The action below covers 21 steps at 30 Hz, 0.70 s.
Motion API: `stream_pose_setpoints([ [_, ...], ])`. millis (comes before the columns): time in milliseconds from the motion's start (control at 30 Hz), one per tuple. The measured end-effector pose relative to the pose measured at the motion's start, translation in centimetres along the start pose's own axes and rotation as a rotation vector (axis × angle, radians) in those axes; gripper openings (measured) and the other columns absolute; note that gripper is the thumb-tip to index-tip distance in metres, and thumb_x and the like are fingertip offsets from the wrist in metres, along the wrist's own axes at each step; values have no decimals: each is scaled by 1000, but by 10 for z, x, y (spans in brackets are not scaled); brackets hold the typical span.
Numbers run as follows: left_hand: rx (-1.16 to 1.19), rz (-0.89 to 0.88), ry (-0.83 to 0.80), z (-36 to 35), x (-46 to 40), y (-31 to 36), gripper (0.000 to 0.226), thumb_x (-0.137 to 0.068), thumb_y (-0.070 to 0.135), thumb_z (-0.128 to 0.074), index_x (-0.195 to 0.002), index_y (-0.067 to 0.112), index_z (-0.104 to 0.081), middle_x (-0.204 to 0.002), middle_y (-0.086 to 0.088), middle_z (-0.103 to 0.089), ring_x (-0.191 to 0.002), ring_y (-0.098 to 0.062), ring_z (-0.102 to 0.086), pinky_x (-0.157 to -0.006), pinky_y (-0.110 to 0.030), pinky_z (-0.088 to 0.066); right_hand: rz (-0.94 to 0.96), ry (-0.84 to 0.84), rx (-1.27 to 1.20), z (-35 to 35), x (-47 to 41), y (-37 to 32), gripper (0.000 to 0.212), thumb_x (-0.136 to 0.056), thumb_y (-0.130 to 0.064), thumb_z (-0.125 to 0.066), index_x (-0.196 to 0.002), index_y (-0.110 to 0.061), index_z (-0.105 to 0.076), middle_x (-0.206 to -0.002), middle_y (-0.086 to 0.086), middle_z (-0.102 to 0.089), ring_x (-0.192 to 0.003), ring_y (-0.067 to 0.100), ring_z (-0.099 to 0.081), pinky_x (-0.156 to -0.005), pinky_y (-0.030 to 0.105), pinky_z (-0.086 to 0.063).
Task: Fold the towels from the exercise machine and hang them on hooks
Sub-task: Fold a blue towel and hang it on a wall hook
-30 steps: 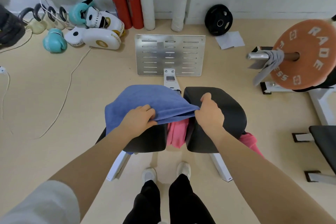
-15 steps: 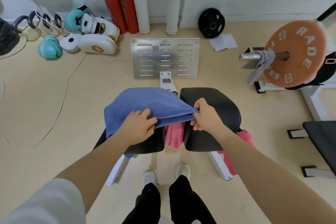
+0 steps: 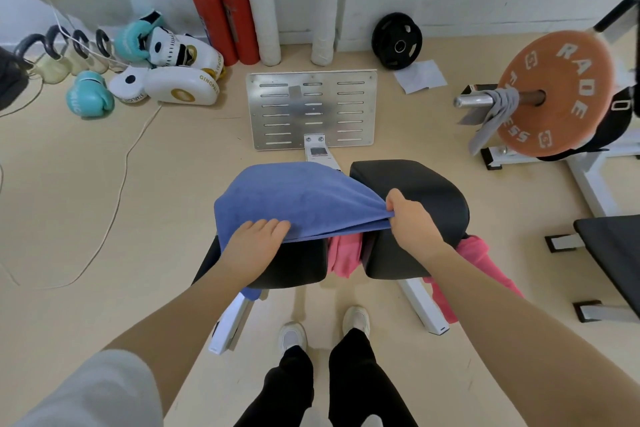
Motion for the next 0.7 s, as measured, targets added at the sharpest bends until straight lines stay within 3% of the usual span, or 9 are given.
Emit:
stream_pose_setpoints([
  [67, -20, 79, -7, -7, 9, -17, 45, -34, 6, -86, -68, 16, -58, -55, 1, -52, -43, -18, -49, -44, -22, -28, 16, 14, 194, -2, 5, -8, 12, -90, -2, -41, -97, -11, -37, -98, 12, -50, -77, 24, -47, -67, 32, -38],
  [133, -20, 101, 20, -17, 19, -31, 45, -31, -2, -83, -63, 13, -55, -53, -2, -49, -42, -22, -46, -43, -23, -29, 75, 88, 483, -7, 9, -25, 23, -89, -6, -48, -110, -11, -43, -117, 12, -47, -98, 28, -48, -81, 34, -39],
  [200, -37, 116, 33, -15, 27, -36, 42, -34, -3, -81, -62, 11, -53, -53, -4, -48, -43, -24, -45, -43, -24, -28, 169, 189, 655, -13, 11, -46, 29, -85, -11, -53, -113, -12, -47, -121, 12, -48, -105, 29, -48, -87, 35, -38],
  [267, -31, 161, 53, -17, 35, -48, 40, -36, -2, -81, -62, 11, -53, -54, -4, -48, -43, -25, -46, -44, -25, -27, 262, 194, 715, -30, 13, -75, 30, -74, -17, -68, -101, -14, -55, -104, 9, -59, -91, 26, -56, -79, 34, -44],
  [367, 57, 236, 101, -24, 52, -72, 37, -41, -3, -78, -63, 10, -51, -57, -5, -50, -46, -27, -48, -45, -26, -26, 404, 166, 659, -53, 13, -117, 46, -37, -18, -88, -73, -13, -61, -66, 4, -59, -56, 21, -56, -51, 28, -44],
  [400, 98, 239, 119, -27, 57, -77, 35, -45, -4, -76, -64, 10, -50, -58, -6, -50, -46, -27, -47, -45, -26, -26, 437, 176, 638, -56, 14, -129, 48, -35, -18, -89, -74, -13, -62, -65, 4, -58, -53, 20, -55, -49, 27, -43],
  [467, 190, 197, 161, -31, 65, -80, 27, -55, -2, -67, -67, 11, -47, -60, -5, -48, -45, -26, -43, -42, -25, -22, 478, 173, 626, -66, 15, -144, 44, -49, -18, -86, -86, -11, -62, -74, 5, -60, -59, 21, -58, -51, 29, -43],
  [567, 471, 343, 165, -40, 72, -89, 13, -80, 2, -53, -81, 12, -45, -70, 2, -44, -55, -22, -38, -44, -24, -21, 480, 256, 623, -62, 17, -154, 44, -53, -19, -85, -90, -12, -63, -75, 4, -61, -60, 21, -58, -50, 28, -42],
  [700, 1209, 788, 88, -73, 82, -90, 6, -91, 11, -44, -95, 10, -39, -79, -7, -54, -66, -22, -49, -58, -29, -39, 486, 214, 623, -66, 15, -151, 54, -43, -20, -90, -90, -11, -64, -79, 5, -65, -61, 21, -61, -50, 27, -44],
])
Point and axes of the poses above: each hand's wrist, its own x-axis away from the middle knuckle, its own z-axis out of the back of the hand, y = z × x, the point moved 9 cm from there along -x, towards the middle knuckle
